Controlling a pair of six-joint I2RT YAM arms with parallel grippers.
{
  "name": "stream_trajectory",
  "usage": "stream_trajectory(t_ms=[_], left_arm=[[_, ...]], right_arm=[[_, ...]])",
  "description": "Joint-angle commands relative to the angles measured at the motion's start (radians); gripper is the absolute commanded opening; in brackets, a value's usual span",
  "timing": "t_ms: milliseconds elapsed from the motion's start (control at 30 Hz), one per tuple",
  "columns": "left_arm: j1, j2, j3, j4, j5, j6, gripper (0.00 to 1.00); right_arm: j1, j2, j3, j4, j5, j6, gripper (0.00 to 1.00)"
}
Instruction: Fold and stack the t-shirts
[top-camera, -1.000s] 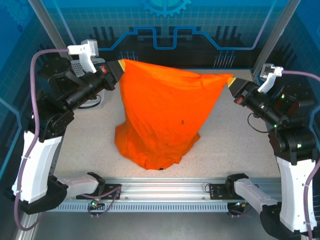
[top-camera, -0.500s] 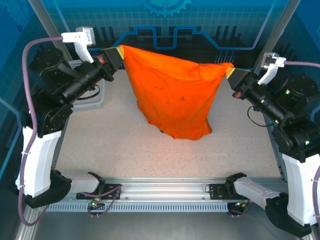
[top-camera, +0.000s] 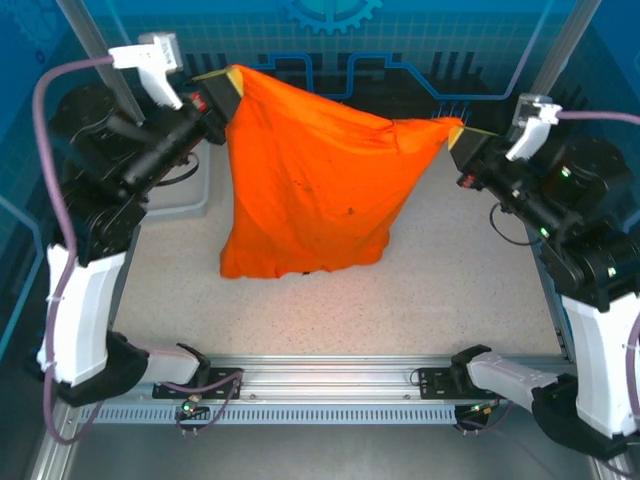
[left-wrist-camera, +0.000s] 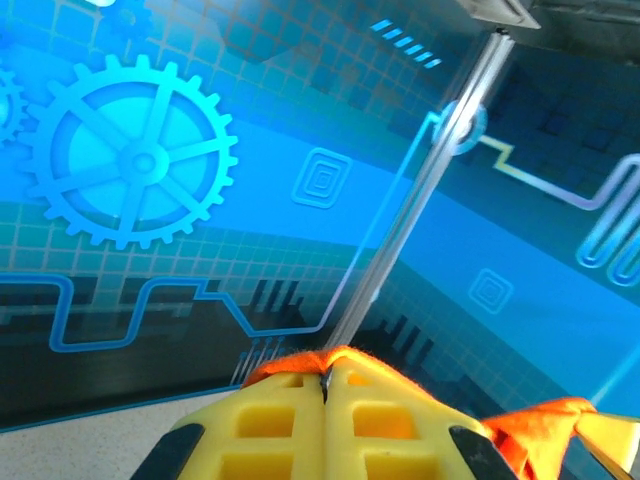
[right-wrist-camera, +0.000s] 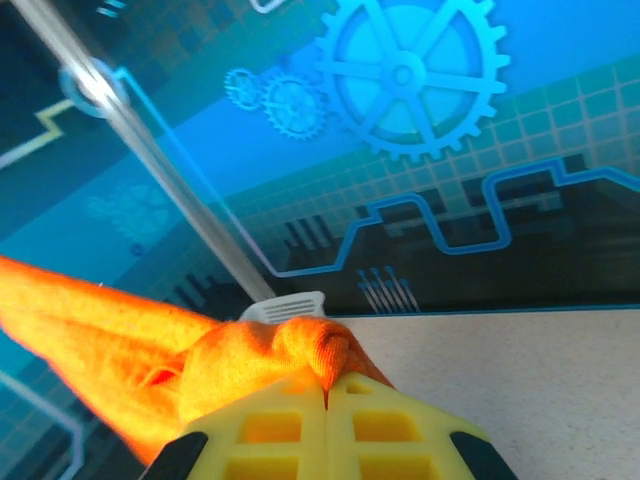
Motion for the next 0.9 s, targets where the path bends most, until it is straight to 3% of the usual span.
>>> stream_trajectory(t_ms=[0, 167, 233, 267, 300, 333, 367, 433, 467, 500, 567, 700, 867], left_arm=[[0.057, 0.141, 0.044, 0.051, -0.050, 0.020, 0.00], [0.165, 0.514, 0.283, 0.018, -0.074, -0.042, 0.00], [0.178, 0.741, 0.481, -0.041, -0.138, -0.018, 0.05], [0.178, 0.840, 0.574, -0.071, -0.209, -0.013, 0.18], [0.181, 0.934, 0.659, -0.105, -0.281, -0.014, 0.22], [0.189, 0.998, 0.702, -0.126, -0.320, -0.017, 0.20], [0.191, 1.017, 0.681, -0.126, -0.385, -0.031, 0.27], [0.192, 0.992, 0.553, -0.075, -0.486, -0.029, 0.76], [0.192, 0.979, 0.511, -0.073, -0.509, -0.033, 0.88], [0.192, 0.967, 0.487, -0.085, -0.512, -0.034, 0.94], [0.190, 0.952, 0.479, -0.143, -0.500, -0.033, 0.98], [0.191, 0.861, 0.343, -0.308, -0.413, -0.137, 0.95], [0.155, 0.600, -0.265, -0.132, -0.251, -0.261, 0.83]], right_arm=[[0.066, 0.160, 0.080, -0.081, 0.264, -0.100, 0.00], [0.056, 0.521, 0.253, -0.131, 0.558, -0.149, 0.00], [0.021, 0.756, 0.481, -0.246, 0.568, -0.131, 0.00], [0.005, 0.864, 0.597, -0.299, 0.563, -0.118, 0.00], [-0.011, 0.993, 0.748, -0.356, 0.552, -0.113, 0.00], [-0.032, 1.116, 0.886, -0.397, 0.541, -0.111, 0.00], [-0.051, 1.209, 1.023, -0.425, 0.525, -0.109, 0.07], [-0.095, 1.343, 1.152, -0.458, 0.468, -0.079, 0.43], [-0.108, 1.342, 1.125, -0.460, 0.454, -0.059, 0.54], [-0.120, 1.309, 1.042, -0.443, 0.434, -0.047, 0.61], [-0.131, 1.190, 0.813, -0.366, 0.404, -0.048, 0.66], [-0.140, 0.991, 0.478, -0.266, 0.320, -0.061, 0.70], [-0.118, 0.809, 0.082, -0.169, 0.142, -0.064, 0.66]])
